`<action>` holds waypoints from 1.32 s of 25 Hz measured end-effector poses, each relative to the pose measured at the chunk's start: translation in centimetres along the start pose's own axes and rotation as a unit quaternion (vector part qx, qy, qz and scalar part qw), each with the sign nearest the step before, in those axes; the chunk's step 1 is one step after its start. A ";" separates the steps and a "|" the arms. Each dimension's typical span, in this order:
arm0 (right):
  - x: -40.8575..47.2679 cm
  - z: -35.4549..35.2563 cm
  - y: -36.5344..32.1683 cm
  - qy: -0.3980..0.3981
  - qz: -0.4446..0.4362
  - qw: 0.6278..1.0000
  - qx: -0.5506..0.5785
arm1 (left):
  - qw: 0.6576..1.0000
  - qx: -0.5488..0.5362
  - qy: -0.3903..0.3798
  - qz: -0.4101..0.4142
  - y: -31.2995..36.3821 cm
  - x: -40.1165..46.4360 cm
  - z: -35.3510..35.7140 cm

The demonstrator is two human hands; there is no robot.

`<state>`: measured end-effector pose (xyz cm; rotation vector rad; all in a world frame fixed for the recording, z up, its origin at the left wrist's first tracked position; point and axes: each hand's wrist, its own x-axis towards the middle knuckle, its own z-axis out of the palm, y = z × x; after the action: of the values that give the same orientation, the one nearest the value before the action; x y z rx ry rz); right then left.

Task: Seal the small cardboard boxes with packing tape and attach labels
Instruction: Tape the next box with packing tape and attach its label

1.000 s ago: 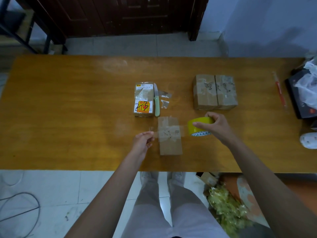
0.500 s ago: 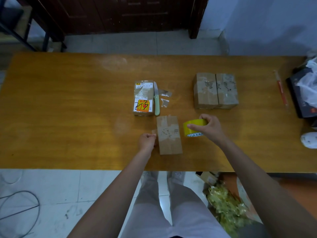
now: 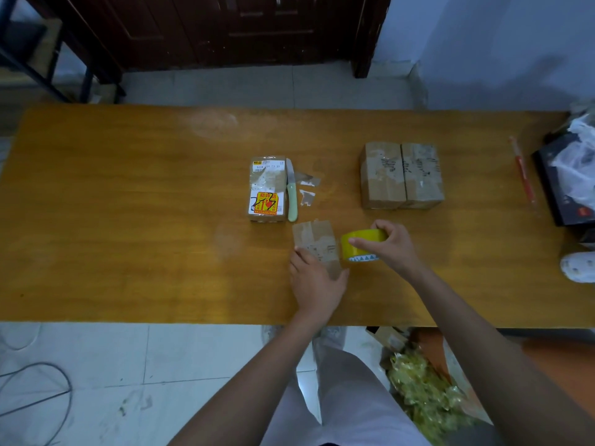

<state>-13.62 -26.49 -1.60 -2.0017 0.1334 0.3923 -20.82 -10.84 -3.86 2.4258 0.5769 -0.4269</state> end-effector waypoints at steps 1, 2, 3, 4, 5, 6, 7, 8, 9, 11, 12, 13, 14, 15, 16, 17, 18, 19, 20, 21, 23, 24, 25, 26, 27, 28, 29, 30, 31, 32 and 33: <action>0.0 -0.2 0.0 0.002 -0.001 1.000 -0.001 | 1.000 0.021 -0.004 -0.007 0.2 -0.1 0.4; 0.0 -0.4 0.0 0.003 -0.002 1.000 0.000 | 0.999 0.036 -0.002 -0.011 0.4 -0.1 0.7; -0.1 -0.7 0.0 0.004 -0.006 1.000 -0.001 | 0.999 0.048 0.003 -0.015 0.5 -0.1 1.0; -0.1 -0.9 0.0 0.004 -0.010 1.000 -0.001 | 0.998 0.057 0.009 -0.019 0.7 -0.1 1.3; -0.1 -1.2 -0.1 -0.001 -0.012 1.000 -0.002 | 0.998 0.063 0.013 -0.025 0.9 0.0 1.5; -0.2 -1.6 -0.1 -0.012 -0.011 1.000 -0.007 | 0.997 0.066 0.012 -0.032 1.1 0.0 1.6; -0.2 -1.8 -0.2 -0.027 -0.008 0.999 -0.026 | 0.997 0.067 0.009 -0.036 1.2 0.1 1.7; -0.2 -2.1 -0.2 -0.040 -0.006 0.998 -0.058 | 0.997 0.067 0.008 -0.034 1.1 0.2 1.7; -0.2 -2.4 -0.1 -0.048 -0.008 0.994 -0.097 | 0.997 0.067 0.011 -0.024 0.8 0.3 1.7; -0.1 -2.6 0.4 -0.050 -0.015 0.986 -0.161 | 0.997 0.067 0.026 0.013 -0.5 0.7 1.2; -0.1 -2.4 0.6 -0.050 -0.016 0.982 -0.179 | 0.996 0.073 0.032 0.031 -1.4 0.9 0.9; -0.2 -1.9 0.8 -0.054 -0.017 0.981 -0.188 | 0.995 0.083 0.035 0.044 -2.2 1.2 0.5; -0.3 -1.2 1.1 -0.060 -0.020 0.979 -0.191 | 0.994 0.092 0.036 0.053 -3.0 1.6 0.0; -0.4 -0.5 1.3 -0.064 -0.028 0.978 -0.198 | 0.993 0.100 0.037 0.055 -3.6 1.9 -0.3; -0.5 0.0 1.5 -0.062 -0.040 0.974 -0.214 | 0.992 0.105 0.039 0.052 -4.1 2.2 -0.7; -0.6 0.1 1.6 -0.053 -0.053 0.966 -0.246 | 0.992 0.106 0.046 0.043 -4.6 2.4 -1.1; -0.6 -0.2 1.8 -0.037 -0.067 0.950 -0.303 | 0.992 0.104 0.056 0.030 -5.1 2.7 -1.5; -0.7 -0.9 1.9 -0.020 -0.080 0.920 -0.384 | 0.992 0.107 0.064 0.021 -5.7 2.9 -1.9; -0.8 -1.7 2.2 -0.007 -0.089 0.880 -0.467 | 0.991 0.115 0.067 0.018 -6.2 3.0 -2.3; -1.1 -2.3 2.5 0.001 -0.090 0.841 -0.533 | 0.990 0.123 0.064 0.020 -6.5 3.1 -2.5; -1.4 -2.5 2.8 0.016 -0.091 0.801 -0.592 | 0.990 0.122 0.062 0.019 -6.8 3.2 -2.7; -1.4 -2.3 2.6 0.025 -0.093 0.792 -0.603 | 0.991 0.119 0.064 0.015 -6.7 3.2 -2.7; -1.4 -2.0 2.4 0.032 -0.092 0.784 -0.613 | 0.991 0.118 0.065 0.013 -6.7 3.2 -2.7; -1.3 -1.9 2.1 0.032 -0.084 0.778 -0.622 | 0.991 0.116 0.063 0.011 -6.6 3.1 -2.7; -1.3 -1.9 1.9 0.029 -0.072 0.773 -0.629 | 0.992 0.111 0.061 0.010 -6.6 3.1 -2.6; -1.3 -2.1 1.7 0.027 -0.062 0.768 -0.637 | 0.993 0.106 0.060 0.009 -6.6 3.1 -2.7; -1.3 -2.2 1.5 0.025 -0.053 0.760 -0.647 | 0.993 0.102 0.061 0.006 -6.7 3.1 -2.7; -1.3 -2.4 1.3 0.024 -0.045 0.757 -0.652 | 0.993 0.101 0.062 0.005 -6.7 3.2 -2.8; -1.3 -2.7 1.1 0.029 -0.037 0.759 -0.649 | 0.993 0.099 0.062 0.004 -6.7 3.2 -2.7; -1.2 -3.0 1.0 0.041 -0.028 0.766 -0.641 | 0.993 0.095 0.064 0.003 -6.7 3.2 -2.7; -1.1 -3.3 1.1 0.054 -0.021 0.775 -0.629 | 0.994 0.092 0.067 0.001 -6.7 3.2 -2.7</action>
<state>-14.25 -29.98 -0.82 -3.3611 -0.1679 0.3595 -21.03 -3.36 -6.41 2.6462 0.6162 -0.3319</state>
